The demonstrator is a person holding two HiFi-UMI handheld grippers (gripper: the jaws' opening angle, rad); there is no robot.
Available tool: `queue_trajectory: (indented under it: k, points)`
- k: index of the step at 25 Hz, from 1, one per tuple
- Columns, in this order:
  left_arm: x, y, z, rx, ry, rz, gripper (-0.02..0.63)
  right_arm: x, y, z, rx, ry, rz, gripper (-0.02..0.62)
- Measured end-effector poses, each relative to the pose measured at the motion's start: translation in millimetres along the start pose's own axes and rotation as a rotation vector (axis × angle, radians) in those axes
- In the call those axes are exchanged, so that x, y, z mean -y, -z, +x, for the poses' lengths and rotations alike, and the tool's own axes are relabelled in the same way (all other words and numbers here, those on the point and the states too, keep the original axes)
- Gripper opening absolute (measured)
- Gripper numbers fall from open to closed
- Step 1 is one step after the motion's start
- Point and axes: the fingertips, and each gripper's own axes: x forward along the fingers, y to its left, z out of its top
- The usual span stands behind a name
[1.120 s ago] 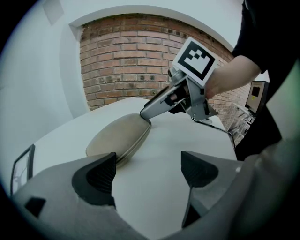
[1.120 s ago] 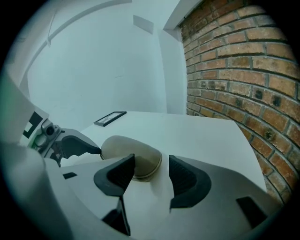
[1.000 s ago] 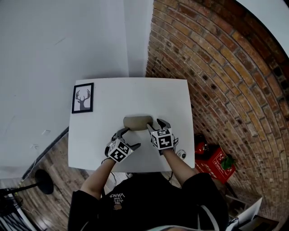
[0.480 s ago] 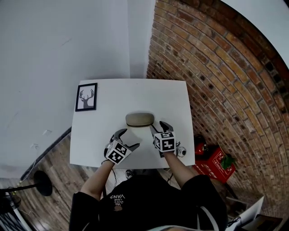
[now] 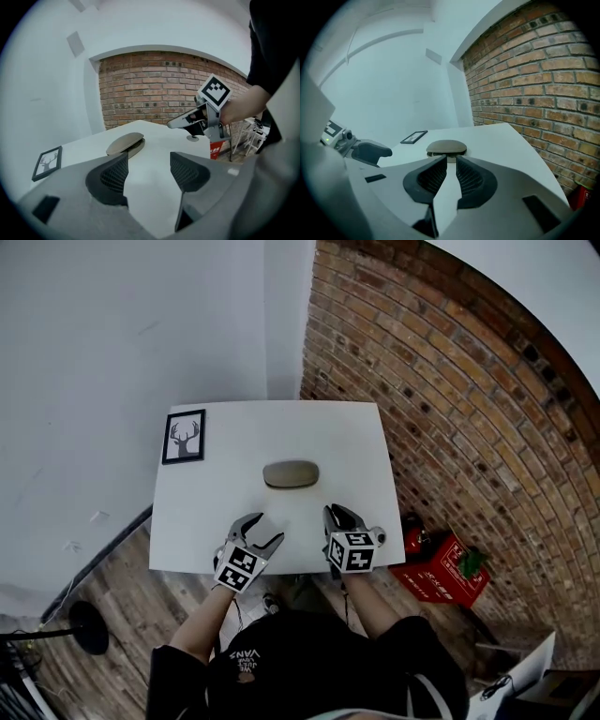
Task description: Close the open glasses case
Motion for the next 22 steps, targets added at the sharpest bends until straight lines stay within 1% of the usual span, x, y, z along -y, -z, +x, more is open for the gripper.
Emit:
queue_trajectory:
  k: [3,4,9,14,19,22]
  points:
    - [12.6,-1.4,-20.0,0.025,-0.003,-0.021,0.257,-7.4,1.3,-22.5,0.027,0.005,0.003,0.007]
    - [16.1,-1.9,-26.3,0.033,-0.007,-0.025,0.248,-9.6,0.9,-28.8,0.034,0.004,0.0,0.001]
    - [27.2,-2.1,-53.0,0.062,-0.037,-0.042,0.188,-21.6,-2.4,-50.5,0.056,-0.03,-0.03,0.0]
    - [33.4,-4.1,-70.1,0.079,-0.097,-0.063,0.112,-30.1,-4.4,-68.6,0.073,-0.11,-0.054,-0.002]
    - [50.2,-9.9,-81.3,0.084,-0.15,-0.095,0.015,-34.8,0.1,-91.7,0.054,-0.19,-0.084,-0.002]
    - [69.8,-12.7,-82.1,0.086,-0.165,-0.107,0.009,-32.8,2.3,-108.9,0.05,-0.23,-0.107,-0.002]
